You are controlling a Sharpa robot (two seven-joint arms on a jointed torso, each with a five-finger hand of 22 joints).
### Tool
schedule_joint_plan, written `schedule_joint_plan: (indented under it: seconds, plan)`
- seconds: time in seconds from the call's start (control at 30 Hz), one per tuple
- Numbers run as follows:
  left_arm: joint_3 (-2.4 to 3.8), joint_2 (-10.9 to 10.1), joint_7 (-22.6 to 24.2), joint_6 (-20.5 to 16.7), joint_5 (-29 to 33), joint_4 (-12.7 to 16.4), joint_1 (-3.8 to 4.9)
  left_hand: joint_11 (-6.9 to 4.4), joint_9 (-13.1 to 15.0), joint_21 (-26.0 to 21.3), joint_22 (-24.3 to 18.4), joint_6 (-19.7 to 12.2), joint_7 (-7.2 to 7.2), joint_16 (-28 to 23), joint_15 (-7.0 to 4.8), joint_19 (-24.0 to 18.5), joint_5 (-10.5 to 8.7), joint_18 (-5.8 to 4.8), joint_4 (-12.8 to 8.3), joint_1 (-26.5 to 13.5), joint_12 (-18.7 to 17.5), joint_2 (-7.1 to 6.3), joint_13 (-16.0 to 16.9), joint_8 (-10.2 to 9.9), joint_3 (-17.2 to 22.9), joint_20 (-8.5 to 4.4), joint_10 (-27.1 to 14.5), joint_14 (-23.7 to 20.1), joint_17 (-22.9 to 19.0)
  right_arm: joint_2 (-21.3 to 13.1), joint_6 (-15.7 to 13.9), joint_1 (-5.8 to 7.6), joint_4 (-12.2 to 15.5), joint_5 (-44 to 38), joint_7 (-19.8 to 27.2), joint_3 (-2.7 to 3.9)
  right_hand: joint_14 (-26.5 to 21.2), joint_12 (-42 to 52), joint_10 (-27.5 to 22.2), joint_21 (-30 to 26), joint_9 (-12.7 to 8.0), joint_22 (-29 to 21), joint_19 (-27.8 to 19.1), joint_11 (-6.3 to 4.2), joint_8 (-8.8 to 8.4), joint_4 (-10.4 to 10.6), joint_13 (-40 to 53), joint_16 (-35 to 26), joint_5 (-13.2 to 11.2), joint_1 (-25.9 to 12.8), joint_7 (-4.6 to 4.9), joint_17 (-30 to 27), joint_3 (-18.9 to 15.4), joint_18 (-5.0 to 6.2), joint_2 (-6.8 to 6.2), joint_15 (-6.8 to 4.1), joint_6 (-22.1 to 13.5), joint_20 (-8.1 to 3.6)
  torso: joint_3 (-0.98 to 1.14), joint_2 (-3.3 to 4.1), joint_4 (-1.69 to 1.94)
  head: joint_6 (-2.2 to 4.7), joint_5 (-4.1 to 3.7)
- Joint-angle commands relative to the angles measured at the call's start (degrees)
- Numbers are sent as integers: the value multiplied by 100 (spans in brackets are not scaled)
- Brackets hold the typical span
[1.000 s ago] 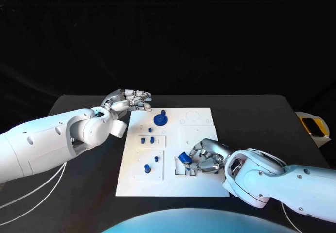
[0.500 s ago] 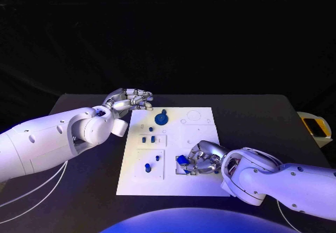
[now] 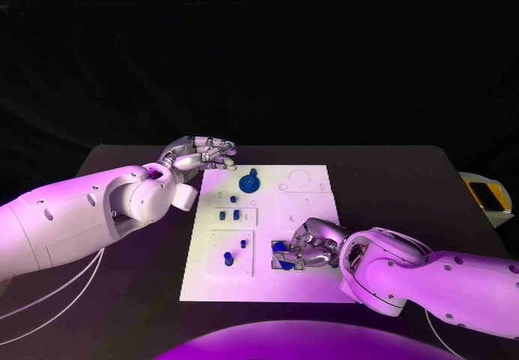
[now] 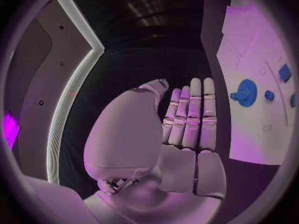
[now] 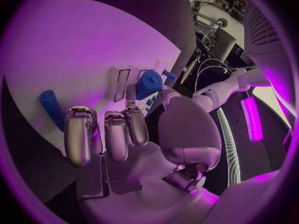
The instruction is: Assemble the parts on the task board
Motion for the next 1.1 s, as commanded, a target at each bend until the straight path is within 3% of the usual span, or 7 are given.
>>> schedule_joint_plan:
  seconds: [0.03,0.33,0.57,0.63,0.8,0.9,1.1]
  plan:
    - [4,0,48,78,30,20,2,-10,-10,-24,-10,-43,14,25,-3,-40,19,47,17,-26,37,20,4,-22,-10,13,-46,-44,8,16,81,-6,7,-206,-45,-1,548,-27,-10,-22,16,1275,316,-26,-32,5,554,-6,-188,-289,2,1209,-320,-39,17,-35,-63,-37,-2,0,6,2,6]
    - [4,-19,-14,127,30,38,2,-7,-11,-30,-12,-47,16,22,1,-45,18,46,24,-36,37,16,3,-24,-15,16,-58,-56,11,-23,-26,-10,61,-399,34,-1,545,-142,-57,-48,82,1270,312,-24,-16,8,484,-13,-359,-395,4,1193,-1057,-34,270,-33,-82,-33,1,-6,-4,2,30]
    - [4,-30,-44,154,30,39,2,-5,-10,-37,-15,-41,17,20,5,-50,20,44,32,-45,39,24,4,-20,-16,19,-66,-65,13,-102,120,-13,128,-367,175,0,547,-71,-19,-43,94,1272,315,-18,-29,-3,545,-10,-267,-258,10,1204,-1169,-36,422,-30,-111,-31,8,-10,-9,9,46]
    - [3,-31,-49,158,30,39,2,-5,-10,-37,-15,-41,17,20,5,-50,20,44,32,-45,39,24,4,-20,-16,19,-66,-65,13,-133,188,-14,156,-332,232,0,550,-66,-16,-31,101,1276,320,-16,-37,-14,555,-5,-117,-80,13,1219,-1218,-38,497,-26,-116,-28,10,-12,-7,13,43]
    - [1,-32,-56,164,30,32,1,-5,-10,-37,-15,-41,17,20,5,-50,20,44,32,-45,39,24,4,-20,-16,19,-66,-65,13,-210,399,-14,236,-331,304,0,552,-150,-43,-1,122,1284,332,-34,-35,-45,497,-3,98,570,-7,1228,-1292,-44,545,-40,-80,-38,8,-9,-9,13,36]
    - [-2,-29,-60,170,30,28,1,-5,-9,-40,-16,-37,16,20,5,-51,21,44,34,-46,41,27,5,-18,-15,20,-67,-68,15,-226,479,-14,246,-339,299,0,555,-148,-30,31,121,1293,343,-44,-38,-54,499,2,89,739,-18,1243,-1299,-51,571,-49,-60,-46,2,-12,-9,27,36]
    - [-7,-24,-65,186,30,25,-1,-5,-9,-40,-16,-37,16,20,5,-51,21,44,34,-46,41,27,5,-18,-15,20,-67,-68,15,-225,540,-14,208,-294,288,0,556,-155,-27,45,122,1297,349,-45,-42,-15,495,3,-45,707,-18,1247,-1388,-54,583,-52,-48,-50,-2,-4,0,28,32]
